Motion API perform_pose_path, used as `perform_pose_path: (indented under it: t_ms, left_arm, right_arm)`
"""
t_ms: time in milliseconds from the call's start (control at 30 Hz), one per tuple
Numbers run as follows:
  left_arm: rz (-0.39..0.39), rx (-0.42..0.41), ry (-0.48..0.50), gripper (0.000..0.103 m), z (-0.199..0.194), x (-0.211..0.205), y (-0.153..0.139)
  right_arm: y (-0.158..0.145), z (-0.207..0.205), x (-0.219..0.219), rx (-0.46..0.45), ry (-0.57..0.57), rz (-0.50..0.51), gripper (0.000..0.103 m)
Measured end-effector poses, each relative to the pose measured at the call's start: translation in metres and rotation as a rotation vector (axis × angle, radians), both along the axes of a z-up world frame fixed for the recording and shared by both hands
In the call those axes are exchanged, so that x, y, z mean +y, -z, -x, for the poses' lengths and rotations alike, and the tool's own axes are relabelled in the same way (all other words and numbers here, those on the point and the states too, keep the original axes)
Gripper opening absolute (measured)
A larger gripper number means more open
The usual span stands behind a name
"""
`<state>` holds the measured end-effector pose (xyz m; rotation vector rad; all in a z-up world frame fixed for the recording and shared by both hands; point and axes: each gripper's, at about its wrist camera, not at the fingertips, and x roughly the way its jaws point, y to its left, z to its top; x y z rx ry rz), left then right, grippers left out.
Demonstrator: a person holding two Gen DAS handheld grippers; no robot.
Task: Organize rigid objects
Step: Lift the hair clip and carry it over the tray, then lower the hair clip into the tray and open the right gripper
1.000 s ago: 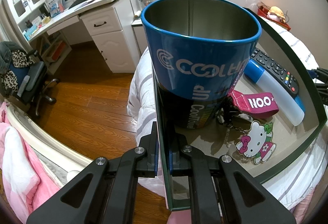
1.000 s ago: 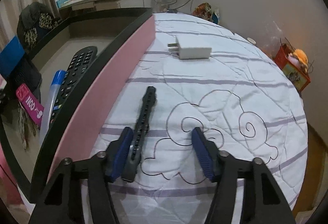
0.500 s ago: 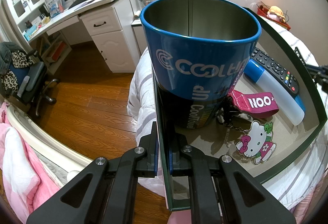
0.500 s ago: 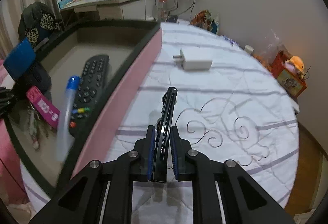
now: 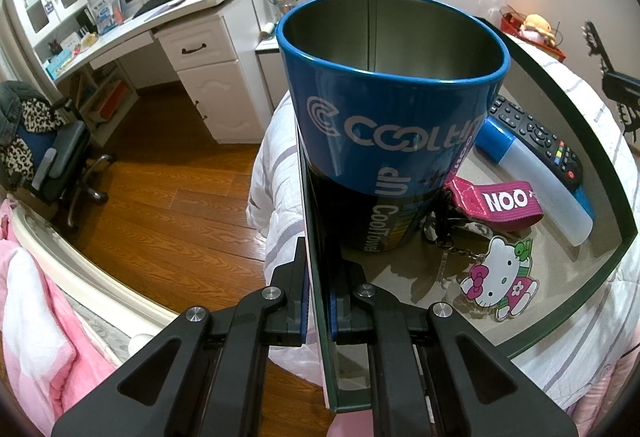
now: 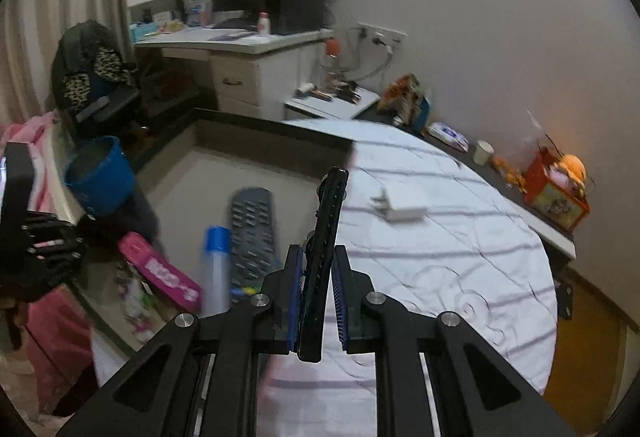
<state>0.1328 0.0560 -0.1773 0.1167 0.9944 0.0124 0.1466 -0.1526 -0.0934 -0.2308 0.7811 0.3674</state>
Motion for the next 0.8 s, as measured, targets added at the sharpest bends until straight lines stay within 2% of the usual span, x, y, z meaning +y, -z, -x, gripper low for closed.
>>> perform_pose_path:
  t_ms: [500, 800]
  left_arm:
    - [0.006, -0.003, 0.009, 0.007, -0.002, 0.002, 0.002]
    - [0.004, -0.004, 0.014, 0.007, -0.002, 0.002, 0.002]
  right_arm:
    - [0.031, -0.011, 0.077, 0.108, -0.142, 0.021, 0.014]
    - [0.040, -0.016, 0.095, 0.149, -0.168, 0.013, 0.014]
